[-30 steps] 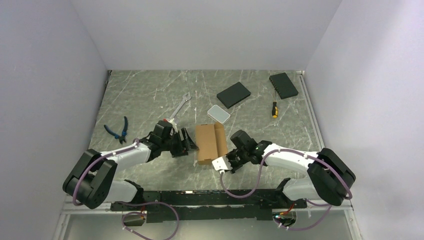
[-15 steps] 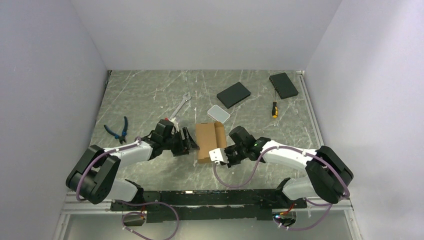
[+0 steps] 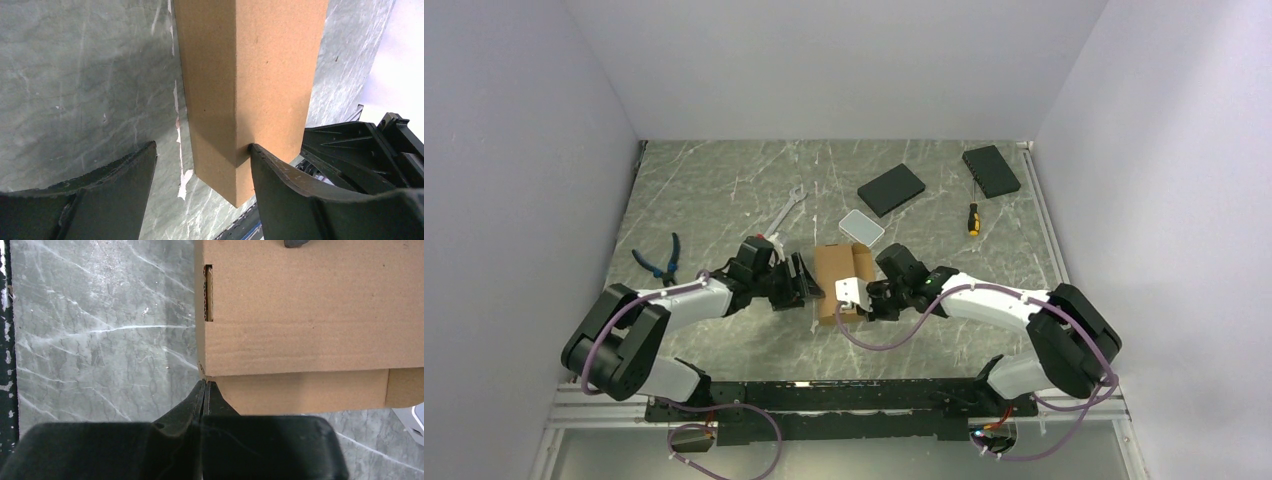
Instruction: Fold the paper box
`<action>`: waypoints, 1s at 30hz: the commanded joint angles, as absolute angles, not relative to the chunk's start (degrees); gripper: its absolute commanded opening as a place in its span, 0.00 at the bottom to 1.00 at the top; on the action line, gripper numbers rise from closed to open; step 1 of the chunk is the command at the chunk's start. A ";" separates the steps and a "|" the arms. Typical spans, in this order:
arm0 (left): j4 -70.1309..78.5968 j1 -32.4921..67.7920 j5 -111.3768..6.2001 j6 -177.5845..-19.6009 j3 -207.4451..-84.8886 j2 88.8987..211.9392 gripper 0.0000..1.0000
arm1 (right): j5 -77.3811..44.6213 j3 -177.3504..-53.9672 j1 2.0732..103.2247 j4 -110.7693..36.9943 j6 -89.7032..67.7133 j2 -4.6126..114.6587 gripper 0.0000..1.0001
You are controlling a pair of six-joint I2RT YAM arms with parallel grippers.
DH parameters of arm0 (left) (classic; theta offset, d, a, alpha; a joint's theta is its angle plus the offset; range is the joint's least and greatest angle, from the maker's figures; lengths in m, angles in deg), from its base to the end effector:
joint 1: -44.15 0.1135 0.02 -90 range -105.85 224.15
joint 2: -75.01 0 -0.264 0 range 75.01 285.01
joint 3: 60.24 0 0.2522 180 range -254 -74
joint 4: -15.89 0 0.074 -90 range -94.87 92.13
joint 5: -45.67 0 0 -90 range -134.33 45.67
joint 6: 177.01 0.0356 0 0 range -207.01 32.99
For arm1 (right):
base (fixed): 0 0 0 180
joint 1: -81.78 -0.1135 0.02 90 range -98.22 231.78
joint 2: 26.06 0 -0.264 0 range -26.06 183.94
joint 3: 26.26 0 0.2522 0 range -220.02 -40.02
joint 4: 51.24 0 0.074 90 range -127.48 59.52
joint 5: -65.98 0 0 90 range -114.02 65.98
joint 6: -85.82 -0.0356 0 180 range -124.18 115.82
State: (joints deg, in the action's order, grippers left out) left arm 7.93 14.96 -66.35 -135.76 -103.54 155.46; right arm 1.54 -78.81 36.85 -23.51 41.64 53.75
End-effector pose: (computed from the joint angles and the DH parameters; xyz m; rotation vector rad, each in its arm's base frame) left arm 0.2141 -0.1349 0.1457 -0.2324 2.5609 -1.0536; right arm 0.1721 0.1933 0.1709 -1.8859 1.6126 0.5553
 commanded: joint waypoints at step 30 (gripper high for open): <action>5.26 14.79 -66.43 -132.63 -105.72 155.81 0.72 | 2.73 -83.03 38.36 -18.93 38.33 55.69 0.00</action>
